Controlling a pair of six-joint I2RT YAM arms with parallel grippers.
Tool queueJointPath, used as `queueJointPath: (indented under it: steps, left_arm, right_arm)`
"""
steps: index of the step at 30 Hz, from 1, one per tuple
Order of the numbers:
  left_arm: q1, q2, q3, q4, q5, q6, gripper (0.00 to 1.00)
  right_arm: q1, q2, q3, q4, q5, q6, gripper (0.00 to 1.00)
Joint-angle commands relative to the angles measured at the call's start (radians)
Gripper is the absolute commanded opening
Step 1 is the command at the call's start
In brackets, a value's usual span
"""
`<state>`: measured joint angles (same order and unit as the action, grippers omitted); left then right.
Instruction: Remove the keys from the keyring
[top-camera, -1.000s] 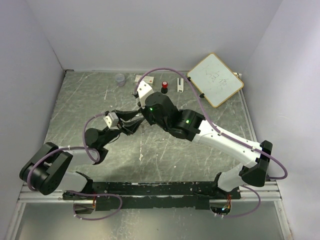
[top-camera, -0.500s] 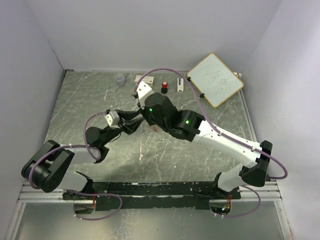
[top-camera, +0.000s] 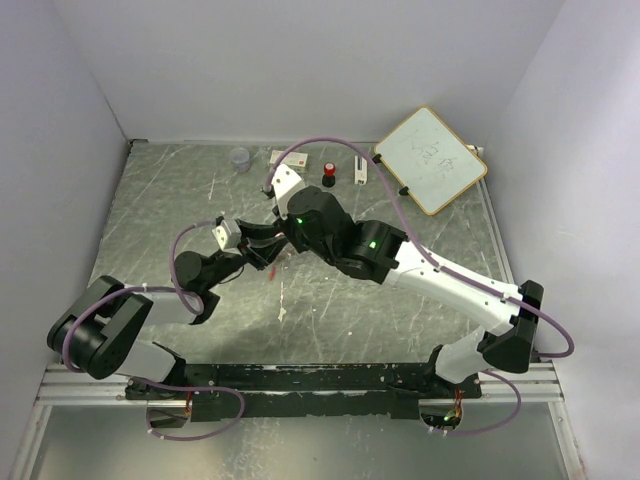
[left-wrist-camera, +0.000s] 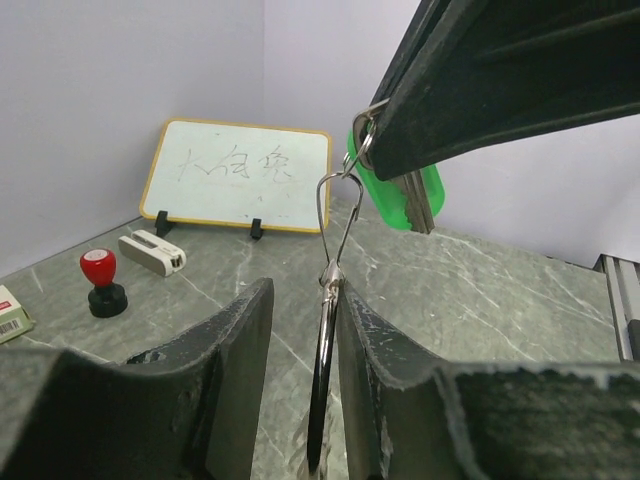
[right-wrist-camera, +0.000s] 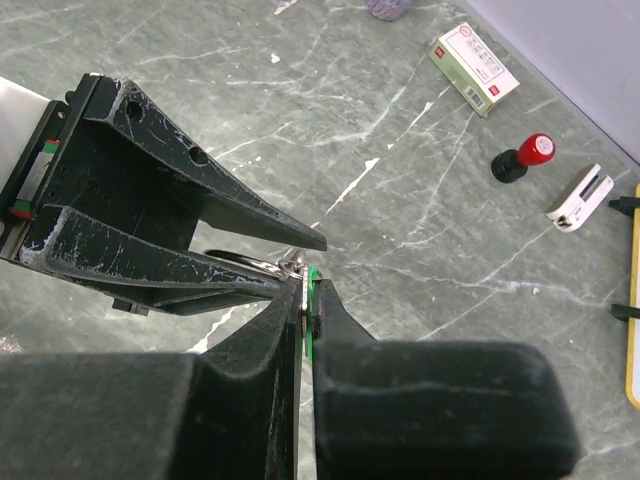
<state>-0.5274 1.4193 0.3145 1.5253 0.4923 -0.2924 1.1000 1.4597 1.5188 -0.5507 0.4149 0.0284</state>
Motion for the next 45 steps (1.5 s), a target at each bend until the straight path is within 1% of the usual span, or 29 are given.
queueJointPath:
  steps: [1,16,25,27,30,39,45]
  left_arm:
    - [0.001,-0.011,0.023,0.206,0.035,-0.019,0.42]
    - [0.002,-0.033,0.030,0.205,0.057,-0.039,0.42]
    - [0.001,-0.039,0.031,0.199,0.049,-0.045,0.30]
    - [0.002,-0.037,0.032,0.200,0.049,-0.045,0.29]
    - [0.001,-0.039,0.030,0.203,0.043,-0.045,0.29]
    - [0.001,-0.041,0.026,0.207,0.036,-0.040,0.36]
    - [0.001,-0.038,0.026,0.211,0.033,-0.042,0.36]
  right_arm:
    - [0.005,0.014,0.013,0.017,-0.001,0.007,0.00]
    - [0.010,0.022,0.017,0.018,-0.005,0.007,0.00]
    - [0.012,0.019,0.014,0.019,-0.004,0.010,0.00]
    - [0.013,0.019,0.014,0.019,-0.004,0.010,0.00]
    - [0.012,0.018,0.011,0.018,-0.005,0.010,0.00]
    - [0.014,0.021,0.012,0.021,-0.005,0.007,0.00]
    - [0.014,0.022,0.010,0.020,-0.005,0.007,0.00]
